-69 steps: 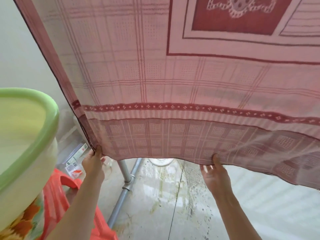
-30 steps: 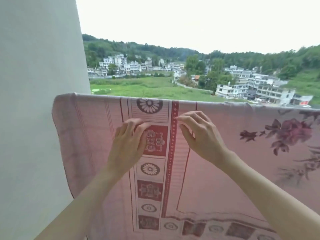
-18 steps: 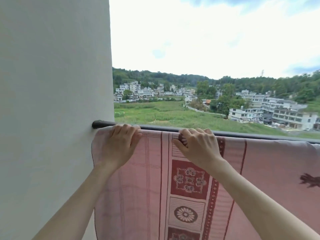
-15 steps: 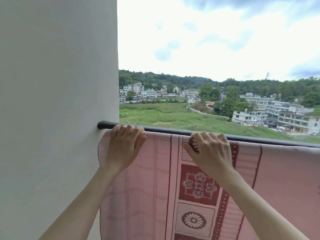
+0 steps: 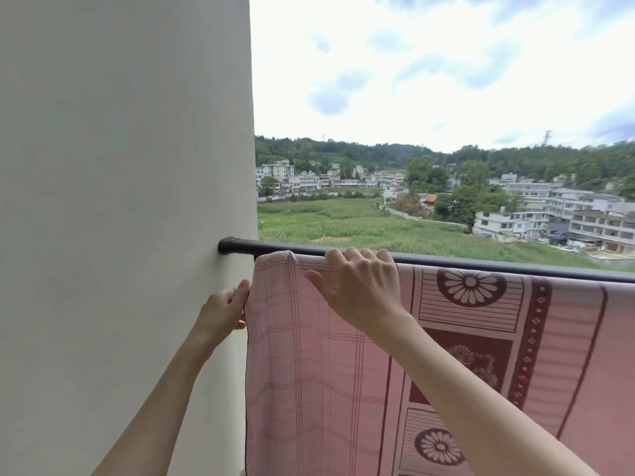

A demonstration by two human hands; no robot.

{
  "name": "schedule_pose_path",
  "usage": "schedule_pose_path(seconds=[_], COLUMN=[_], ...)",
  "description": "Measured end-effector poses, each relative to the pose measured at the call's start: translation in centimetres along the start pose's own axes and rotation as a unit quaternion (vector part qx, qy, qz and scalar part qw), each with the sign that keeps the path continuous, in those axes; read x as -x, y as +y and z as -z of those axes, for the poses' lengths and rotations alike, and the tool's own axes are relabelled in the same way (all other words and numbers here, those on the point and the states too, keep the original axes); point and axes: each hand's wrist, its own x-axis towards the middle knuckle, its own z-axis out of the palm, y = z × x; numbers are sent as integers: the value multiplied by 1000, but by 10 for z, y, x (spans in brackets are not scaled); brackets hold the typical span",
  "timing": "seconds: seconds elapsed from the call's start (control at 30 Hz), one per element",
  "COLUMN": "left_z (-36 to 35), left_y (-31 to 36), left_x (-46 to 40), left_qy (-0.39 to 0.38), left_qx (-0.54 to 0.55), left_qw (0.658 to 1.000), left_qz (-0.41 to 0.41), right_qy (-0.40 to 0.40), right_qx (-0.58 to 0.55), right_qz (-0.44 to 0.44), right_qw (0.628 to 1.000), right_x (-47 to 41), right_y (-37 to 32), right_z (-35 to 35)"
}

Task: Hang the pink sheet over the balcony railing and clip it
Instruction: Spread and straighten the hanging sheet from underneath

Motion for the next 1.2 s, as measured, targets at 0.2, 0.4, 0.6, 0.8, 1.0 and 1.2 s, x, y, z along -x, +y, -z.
schedule_pose_path(seconds=[0.2, 0.4, 0.6, 0.8, 1.0, 1.2], left_z=[13, 28, 29, 39, 32, 18], left_y=[13, 34, 37, 45, 36, 46], left_x=[9, -2, -17, -22, -10, -11], left_qy=[-60, -15, -78, -18, -80, 126], left_qx=[259, 427, 553, 587, 414, 204], left_qw=[960, 901, 815, 807, 907, 969], left_qz=[91, 67, 156, 64, -18, -60], right_qy=[85, 99, 92, 81, 73, 27], right_qx=[29, 28, 21, 29, 19, 0], right_qz=[-15, -17, -13, -2, 4, 10], right_qw=[996, 995, 995, 996, 997, 1000], right_x=[0, 0, 1, 2, 3, 3], right_y=[1, 0, 2, 3, 4, 3], right_z=[-16, -18, -16, -18, -15, -5])
